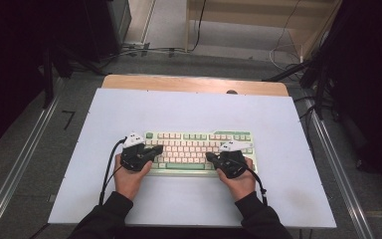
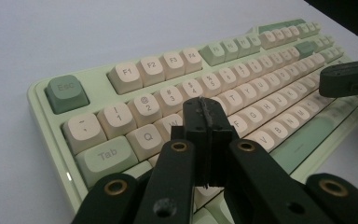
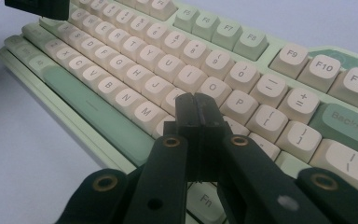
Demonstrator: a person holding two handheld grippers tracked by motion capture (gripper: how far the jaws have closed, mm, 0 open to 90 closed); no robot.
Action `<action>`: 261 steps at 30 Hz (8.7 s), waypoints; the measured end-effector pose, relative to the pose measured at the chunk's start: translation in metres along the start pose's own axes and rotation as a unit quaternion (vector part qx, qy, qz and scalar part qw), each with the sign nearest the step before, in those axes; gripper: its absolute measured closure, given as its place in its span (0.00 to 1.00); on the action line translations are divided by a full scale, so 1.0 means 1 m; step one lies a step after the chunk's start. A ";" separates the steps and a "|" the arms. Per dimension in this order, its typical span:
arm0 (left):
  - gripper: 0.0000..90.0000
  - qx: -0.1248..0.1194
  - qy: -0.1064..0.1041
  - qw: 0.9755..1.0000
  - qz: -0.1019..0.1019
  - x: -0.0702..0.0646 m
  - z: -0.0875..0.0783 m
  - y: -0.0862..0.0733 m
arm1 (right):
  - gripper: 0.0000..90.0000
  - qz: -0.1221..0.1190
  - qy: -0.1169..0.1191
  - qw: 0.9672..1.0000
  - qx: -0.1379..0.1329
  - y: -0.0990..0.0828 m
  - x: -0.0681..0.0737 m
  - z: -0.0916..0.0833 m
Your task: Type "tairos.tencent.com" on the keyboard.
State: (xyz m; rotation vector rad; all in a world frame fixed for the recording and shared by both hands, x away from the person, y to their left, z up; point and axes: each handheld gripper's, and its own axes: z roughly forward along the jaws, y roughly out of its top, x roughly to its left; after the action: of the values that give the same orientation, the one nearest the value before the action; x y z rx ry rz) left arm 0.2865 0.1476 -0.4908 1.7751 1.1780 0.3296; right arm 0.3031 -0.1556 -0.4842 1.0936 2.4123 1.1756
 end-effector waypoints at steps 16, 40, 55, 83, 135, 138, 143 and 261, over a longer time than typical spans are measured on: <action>1.00 -0.003 -0.017 1.000 0.002 -0.016 0.021 0.012 | 0.98 -0.004 0.004 1.000 -0.009 0.005 0.001 0.003; 1.00 0.010 -0.025 1.000 0.015 -0.027 0.042 0.019 | 0.98 -0.008 0.003 1.000 -0.019 0.011 0.002 0.004; 1.00 0.020 -0.015 0.999 0.021 -0.030 0.048 0.018 | 0.98 -0.008 0.004 1.000 -0.018 0.012 0.003 0.003; 1.00 0.042 -0.004 0.999 0.032 -0.031 0.053 0.017 | 0.98 -0.007 0.005 1.000 -0.018 0.012 0.003 0.004; 1.00 0.026 0.014 1.000 0.009 -0.005 0.028 0.014 | 0.98 -0.008 0.009 1.000 -0.016 0.011 0.005 0.005; 1.00 0.027 0.016 0.999 0.010 -0.005 0.028 0.014 | 0.98 -0.008 0.009 1.000 -0.015 0.011 0.005 0.005; 1.00 0.028 0.016 0.999 0.009 -0.005 0.029 0.013 | 0.98 -0.008 0.009 1.000 -0.016 0.011 0.005 0.005; 1.00 0.010 0.007 1.000 0.007 -0.005 0.014 0.015 | 0.98 -0.046 0.035 0.998 0.011 0.015 0.032 0.033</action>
State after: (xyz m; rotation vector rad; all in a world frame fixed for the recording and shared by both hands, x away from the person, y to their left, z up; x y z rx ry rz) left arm 0.3019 0.1347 -0.4844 1.8013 1.1824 0.3406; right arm 0.3056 -0.1080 -0.4904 0.9506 2.5049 1.1788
